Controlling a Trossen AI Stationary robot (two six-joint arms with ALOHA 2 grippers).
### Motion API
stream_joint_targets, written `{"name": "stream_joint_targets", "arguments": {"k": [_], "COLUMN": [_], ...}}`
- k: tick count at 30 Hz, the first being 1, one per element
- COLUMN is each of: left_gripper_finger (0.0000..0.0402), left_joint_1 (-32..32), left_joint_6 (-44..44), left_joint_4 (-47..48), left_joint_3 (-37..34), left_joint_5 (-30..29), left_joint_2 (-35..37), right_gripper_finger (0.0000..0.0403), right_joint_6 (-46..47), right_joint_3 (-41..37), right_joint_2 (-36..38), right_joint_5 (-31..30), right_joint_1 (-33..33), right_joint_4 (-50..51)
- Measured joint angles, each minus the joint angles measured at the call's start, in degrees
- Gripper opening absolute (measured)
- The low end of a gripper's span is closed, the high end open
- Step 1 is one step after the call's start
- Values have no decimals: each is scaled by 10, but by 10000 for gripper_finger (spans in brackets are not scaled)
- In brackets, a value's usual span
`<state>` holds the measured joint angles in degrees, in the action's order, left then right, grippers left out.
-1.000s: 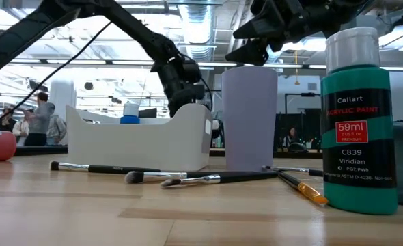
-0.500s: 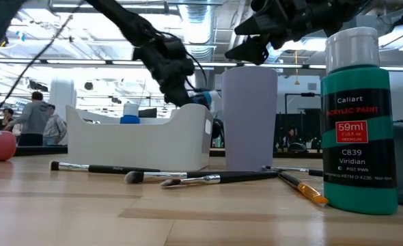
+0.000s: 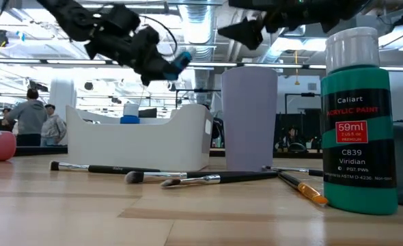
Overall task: Pick & Place Paint Supplies
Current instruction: Put the blue paint bottle into the white bin
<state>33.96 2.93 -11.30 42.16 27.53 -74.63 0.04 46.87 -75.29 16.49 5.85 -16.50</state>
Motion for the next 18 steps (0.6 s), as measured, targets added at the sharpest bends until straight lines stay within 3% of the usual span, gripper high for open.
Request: {"name": "stream_joint_targets", "arguments": {"k": [7, 11, 18], "left_gripper_finger": [118, 117, 120], "left_joint_1": [-83, -136, -217], "left_joint_6": [-66, -79, -93], "left_joint_4": [-204, -297, -383], "left_joint_3": [-84, -112, -132], "left_joint_5": [-2, -34, -92], "left_joint_2": [43, 39, 20], "right_gripper_finger": [377, 377, 377], "right_joint_6": [7, 29, 30], "right_joint_3": [0, 0, 0], "right_joint_2": [0, 0, 0], "right_joint_5": [-3, -5, -7], "right_joint_1": [-14, -9, 7], "right_joint_4": [-59, -67, -67]}}
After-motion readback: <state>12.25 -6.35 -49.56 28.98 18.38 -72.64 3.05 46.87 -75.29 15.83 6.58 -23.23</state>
